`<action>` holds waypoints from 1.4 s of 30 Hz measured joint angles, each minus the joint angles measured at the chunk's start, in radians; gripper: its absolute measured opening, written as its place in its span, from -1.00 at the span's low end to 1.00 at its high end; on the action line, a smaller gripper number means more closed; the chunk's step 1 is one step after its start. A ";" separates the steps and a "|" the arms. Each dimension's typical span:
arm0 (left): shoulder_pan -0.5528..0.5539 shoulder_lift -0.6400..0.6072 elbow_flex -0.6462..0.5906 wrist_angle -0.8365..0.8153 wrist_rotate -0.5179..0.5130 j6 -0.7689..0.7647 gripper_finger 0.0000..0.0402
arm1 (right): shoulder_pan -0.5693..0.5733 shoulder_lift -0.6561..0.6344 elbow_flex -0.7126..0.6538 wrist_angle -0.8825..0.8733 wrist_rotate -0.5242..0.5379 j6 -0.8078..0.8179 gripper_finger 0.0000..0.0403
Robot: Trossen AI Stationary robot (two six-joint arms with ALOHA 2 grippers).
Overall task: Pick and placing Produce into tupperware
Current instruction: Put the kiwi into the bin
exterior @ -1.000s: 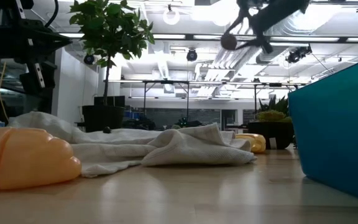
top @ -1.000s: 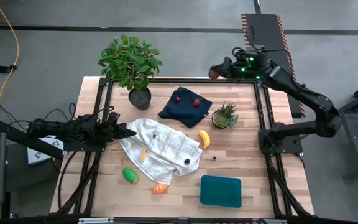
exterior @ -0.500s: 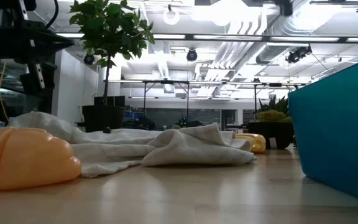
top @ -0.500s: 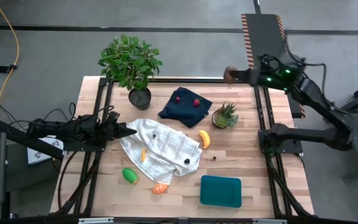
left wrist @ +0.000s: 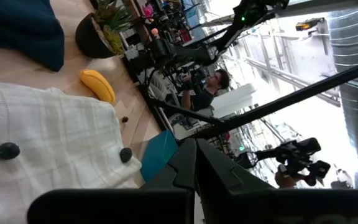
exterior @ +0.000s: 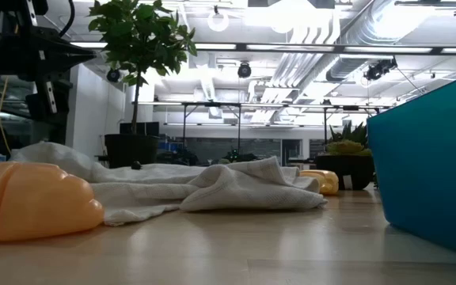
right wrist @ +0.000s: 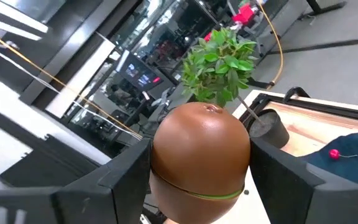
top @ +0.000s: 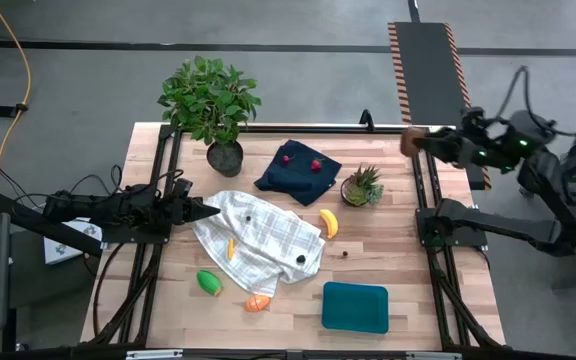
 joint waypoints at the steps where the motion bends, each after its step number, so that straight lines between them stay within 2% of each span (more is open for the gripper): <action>1: 0.000 0.000 0.000 0.000 0.000 -0.001 -1.00 | 0.000 -0.019 0.000 -0.014 -0.004 -0.004 0.19; 10: 0.000 0.000 0.000 0.009 -0.041 -0.002 -1.00 | 0.000 -0.135 0.000 -0.029 -0.131 -0.025 0.19; 15: 0.000 0.000 0.000 0.012 -0.061 -0.009 -1.00 | 0.000 -0.140 0.000 0.012 -0.220 -0.026 0.19; 21: 0.000 0.000 0.000 0.012 -0.064 -0.055 -1.00 | 0.000 -0.133 -0.003 0.028 -0.266 -0.025 0.19; 42: 0.000 0.000 0.000 0.012 -0.064 -0.063 -1.00 | 0.000 -0.130 -0.004 0.029 -0.295 0.002 0.19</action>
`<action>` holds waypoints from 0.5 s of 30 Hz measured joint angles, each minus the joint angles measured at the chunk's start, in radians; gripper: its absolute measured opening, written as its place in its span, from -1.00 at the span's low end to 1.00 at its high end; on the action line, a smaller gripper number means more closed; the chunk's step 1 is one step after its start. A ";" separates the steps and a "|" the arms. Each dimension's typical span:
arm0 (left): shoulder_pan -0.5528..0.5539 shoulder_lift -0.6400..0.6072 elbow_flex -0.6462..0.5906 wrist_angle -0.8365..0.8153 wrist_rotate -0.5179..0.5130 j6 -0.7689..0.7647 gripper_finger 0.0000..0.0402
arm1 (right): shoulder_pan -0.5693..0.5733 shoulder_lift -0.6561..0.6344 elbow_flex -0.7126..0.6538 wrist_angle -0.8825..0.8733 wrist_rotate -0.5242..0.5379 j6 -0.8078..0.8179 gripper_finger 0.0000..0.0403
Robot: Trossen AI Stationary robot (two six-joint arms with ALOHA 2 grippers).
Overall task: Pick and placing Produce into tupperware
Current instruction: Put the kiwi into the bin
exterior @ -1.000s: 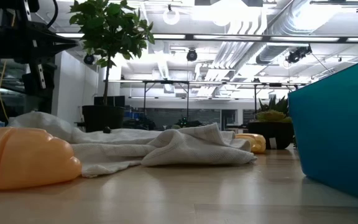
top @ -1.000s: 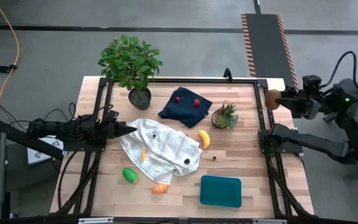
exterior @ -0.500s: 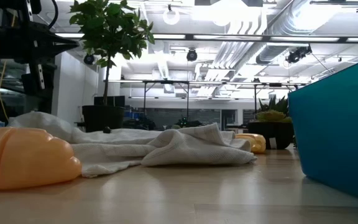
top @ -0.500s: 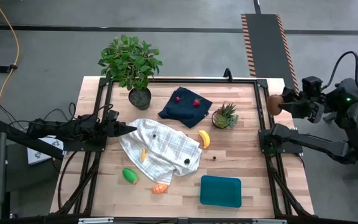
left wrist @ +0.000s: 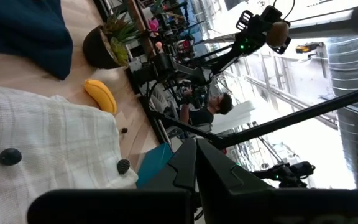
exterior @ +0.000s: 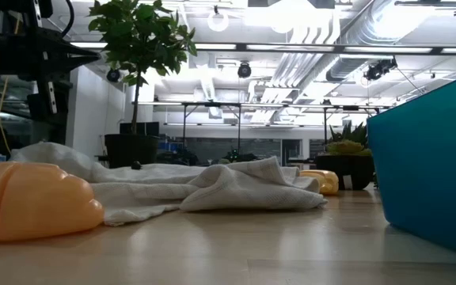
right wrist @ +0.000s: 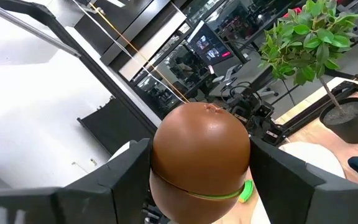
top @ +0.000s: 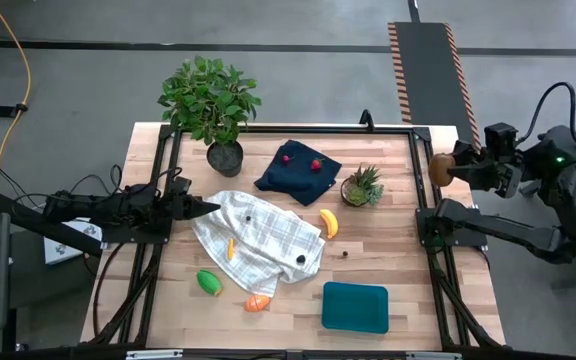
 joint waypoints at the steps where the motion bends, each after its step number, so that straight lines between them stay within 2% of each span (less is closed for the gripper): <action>1: 0.000 0.000 0.000 0.000 0.000 0.000 -1.00 | 0.000 0.000 0.000 0.000 0.000 0.000 0.19; 15: 0.000 0.000 0.000 0.000 0.000 0.000 -1.00 | 0.000 0.000 0.000 0.000 -0.017 0.001 0.19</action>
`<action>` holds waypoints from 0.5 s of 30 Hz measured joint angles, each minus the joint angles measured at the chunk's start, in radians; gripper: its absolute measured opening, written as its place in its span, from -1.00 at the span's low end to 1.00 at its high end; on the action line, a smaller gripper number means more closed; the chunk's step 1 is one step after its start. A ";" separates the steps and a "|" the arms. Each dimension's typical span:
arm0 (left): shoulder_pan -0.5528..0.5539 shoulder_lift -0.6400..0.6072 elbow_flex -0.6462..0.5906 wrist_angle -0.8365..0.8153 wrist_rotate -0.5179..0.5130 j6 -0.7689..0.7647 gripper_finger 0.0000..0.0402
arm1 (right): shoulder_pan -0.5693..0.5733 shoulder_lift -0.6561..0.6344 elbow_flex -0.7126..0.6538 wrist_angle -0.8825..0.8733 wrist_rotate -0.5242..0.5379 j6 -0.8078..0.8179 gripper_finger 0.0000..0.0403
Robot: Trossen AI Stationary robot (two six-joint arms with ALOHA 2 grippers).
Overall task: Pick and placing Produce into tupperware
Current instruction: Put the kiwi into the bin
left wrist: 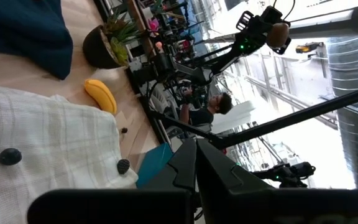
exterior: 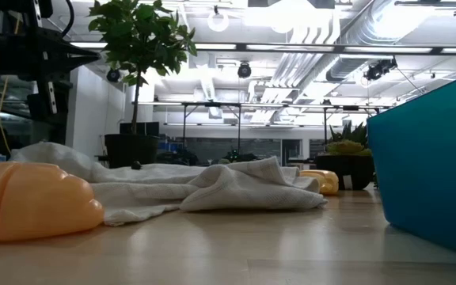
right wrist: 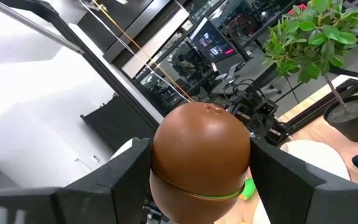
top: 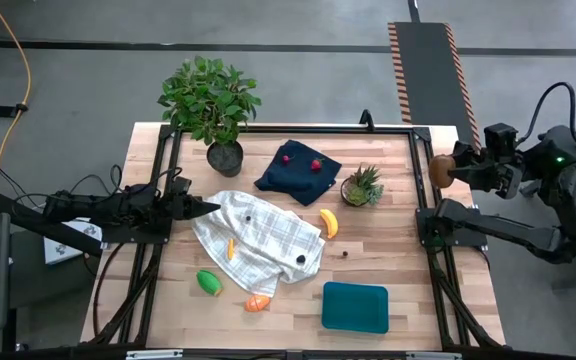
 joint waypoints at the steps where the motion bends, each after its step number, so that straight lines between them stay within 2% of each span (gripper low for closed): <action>1: 0.000 0.000 0.000 0.000 0.000 0.000 -1.00 | 0.000 0.000 0.000 0.000 0.000 0.000 0.19; 15: 0.000 0.000 0.000 0.000 0.000 0.000 -1.00 | 0.000 0.000 0.000 0.000 -0.010 -0.002 0.19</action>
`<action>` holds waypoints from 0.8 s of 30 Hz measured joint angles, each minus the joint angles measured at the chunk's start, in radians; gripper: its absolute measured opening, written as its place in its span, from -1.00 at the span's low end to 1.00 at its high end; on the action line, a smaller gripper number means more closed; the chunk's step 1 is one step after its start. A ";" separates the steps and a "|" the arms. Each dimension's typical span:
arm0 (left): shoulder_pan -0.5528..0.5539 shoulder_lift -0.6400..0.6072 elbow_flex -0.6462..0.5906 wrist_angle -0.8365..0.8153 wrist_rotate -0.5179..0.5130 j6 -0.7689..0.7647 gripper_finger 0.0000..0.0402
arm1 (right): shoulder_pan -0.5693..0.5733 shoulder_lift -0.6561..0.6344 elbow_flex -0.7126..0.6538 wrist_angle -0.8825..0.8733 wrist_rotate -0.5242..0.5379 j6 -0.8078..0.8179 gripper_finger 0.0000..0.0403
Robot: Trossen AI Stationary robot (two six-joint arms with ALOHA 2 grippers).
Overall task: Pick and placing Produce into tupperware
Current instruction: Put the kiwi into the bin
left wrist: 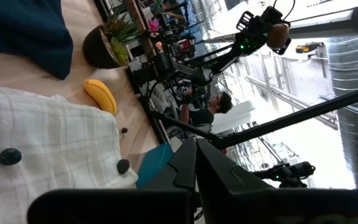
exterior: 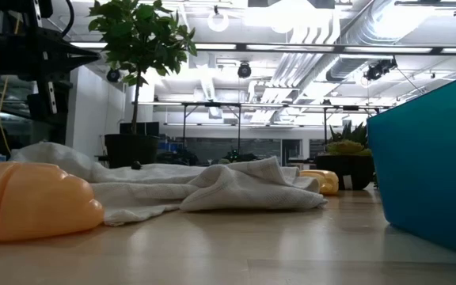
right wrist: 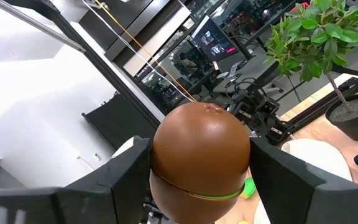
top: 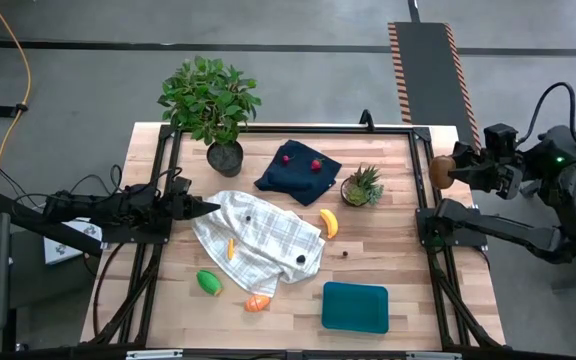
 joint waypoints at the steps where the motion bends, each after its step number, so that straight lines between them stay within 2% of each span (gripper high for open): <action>1: 0.000 0.000 0.000 0.000 0.000 0.000 -1.00 | 0.000 0.000 0.000 0.000 -0.001 0.000 0.19; 24: 0.000 0.000 0.000 0.000 0.000 -0.015 -1.00 | 0.000 0.000 0.000 0.001 -0.111 0.004 0.19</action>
